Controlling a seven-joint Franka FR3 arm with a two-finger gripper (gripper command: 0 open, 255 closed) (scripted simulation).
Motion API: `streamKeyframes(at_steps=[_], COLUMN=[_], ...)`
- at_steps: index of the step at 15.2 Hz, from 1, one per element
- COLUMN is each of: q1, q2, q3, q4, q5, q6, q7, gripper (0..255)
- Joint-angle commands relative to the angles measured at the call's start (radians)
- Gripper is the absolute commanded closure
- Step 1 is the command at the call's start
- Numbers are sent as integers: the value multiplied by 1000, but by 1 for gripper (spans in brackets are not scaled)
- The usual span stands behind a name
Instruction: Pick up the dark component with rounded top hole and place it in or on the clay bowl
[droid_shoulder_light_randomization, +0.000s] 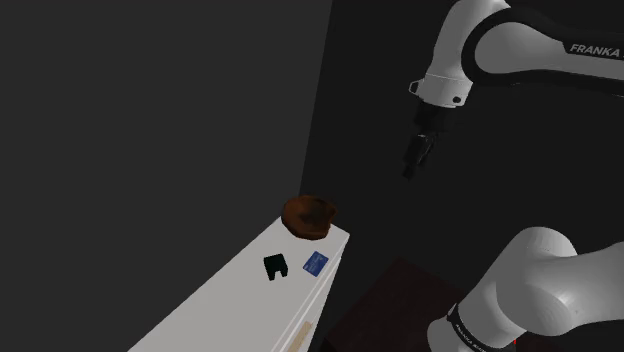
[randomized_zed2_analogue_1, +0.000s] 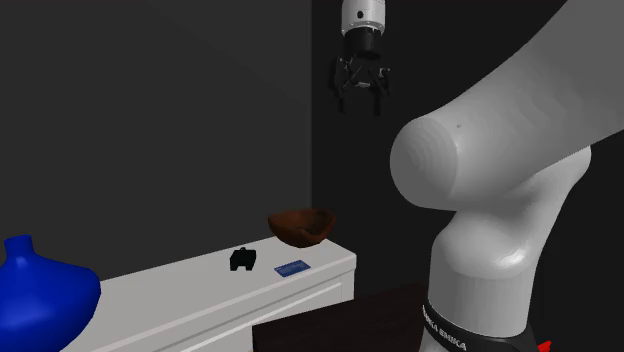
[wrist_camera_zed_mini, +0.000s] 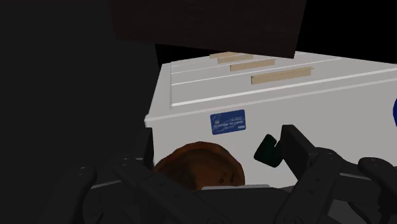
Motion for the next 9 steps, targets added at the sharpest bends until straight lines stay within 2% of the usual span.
streamKeyframes(at_steps=[1,9], q1=[0,33], q2=[0,107], q3=[0,130], q4=[0,-132], q5=[0,82], q6=[0,264], q7=[0,171], gripper=[0,0])
